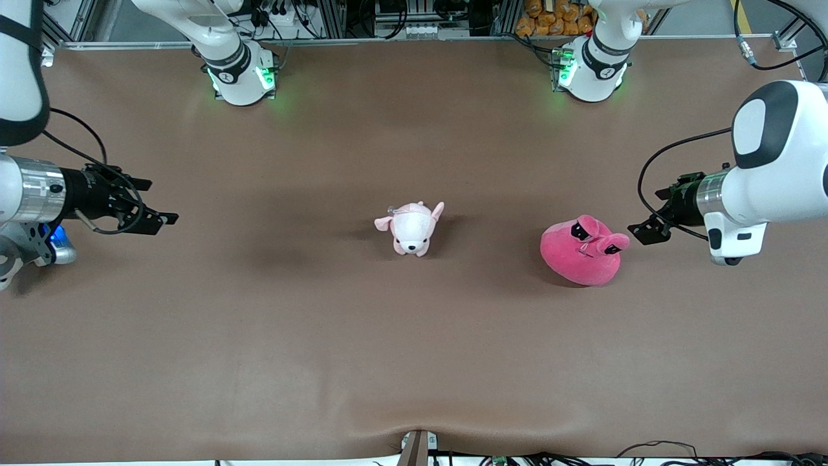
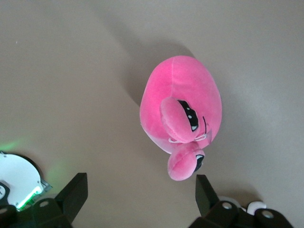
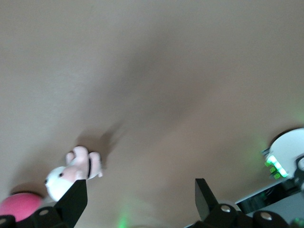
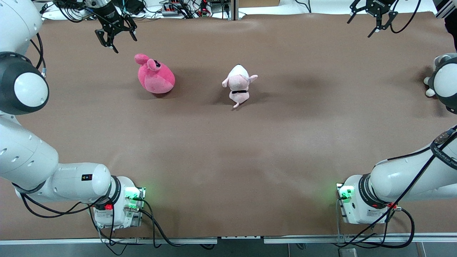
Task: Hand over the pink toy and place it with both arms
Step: 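Lower the open left gripper around the pink plush toy's head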
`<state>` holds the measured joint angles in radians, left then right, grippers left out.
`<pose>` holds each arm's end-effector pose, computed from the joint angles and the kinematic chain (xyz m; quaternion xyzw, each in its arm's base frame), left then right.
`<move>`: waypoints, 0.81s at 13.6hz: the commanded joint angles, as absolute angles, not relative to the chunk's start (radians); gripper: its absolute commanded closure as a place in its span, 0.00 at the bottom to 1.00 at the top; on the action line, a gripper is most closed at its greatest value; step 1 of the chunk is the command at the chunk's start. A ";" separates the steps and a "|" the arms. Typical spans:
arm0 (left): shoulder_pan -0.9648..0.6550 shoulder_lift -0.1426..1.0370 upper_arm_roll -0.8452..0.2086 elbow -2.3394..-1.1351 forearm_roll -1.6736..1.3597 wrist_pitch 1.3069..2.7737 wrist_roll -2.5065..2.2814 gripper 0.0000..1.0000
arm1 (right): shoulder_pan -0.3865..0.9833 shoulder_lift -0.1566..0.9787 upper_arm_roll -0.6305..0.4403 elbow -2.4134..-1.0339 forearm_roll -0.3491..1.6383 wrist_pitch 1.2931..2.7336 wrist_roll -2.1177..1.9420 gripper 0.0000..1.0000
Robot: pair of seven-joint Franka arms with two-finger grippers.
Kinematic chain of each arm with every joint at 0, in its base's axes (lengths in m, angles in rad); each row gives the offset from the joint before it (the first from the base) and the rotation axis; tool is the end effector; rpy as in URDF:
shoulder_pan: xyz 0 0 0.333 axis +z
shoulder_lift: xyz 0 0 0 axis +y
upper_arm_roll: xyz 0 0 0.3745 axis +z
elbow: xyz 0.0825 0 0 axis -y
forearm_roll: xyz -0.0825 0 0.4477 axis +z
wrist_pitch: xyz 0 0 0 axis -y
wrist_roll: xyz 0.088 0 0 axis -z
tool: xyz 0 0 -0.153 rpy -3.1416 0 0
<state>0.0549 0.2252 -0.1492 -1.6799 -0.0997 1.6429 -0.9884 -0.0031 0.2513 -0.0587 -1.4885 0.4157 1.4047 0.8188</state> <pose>0.6556 -0.0705 0.4428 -0.8880 -0.4365 0.1446 0.0105 0.6663 0.0297 0.5210 -0.8739 0.4123 0.2252 0.1248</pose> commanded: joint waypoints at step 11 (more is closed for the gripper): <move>0.063 0.273 -0.155 -1.658 -0.049 1.667 -1.677 0.00 | 0.233 0.239 -0.052 -1.536 0.706 1.790 1.590 0.00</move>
<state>0.0610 0.2466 -0.1509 -1.6783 -0.0719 1.6647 -1.6284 0.1843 0.2515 -0.0441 -1.5095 0.6879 1.7266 1.4990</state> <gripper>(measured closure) 0.000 0.000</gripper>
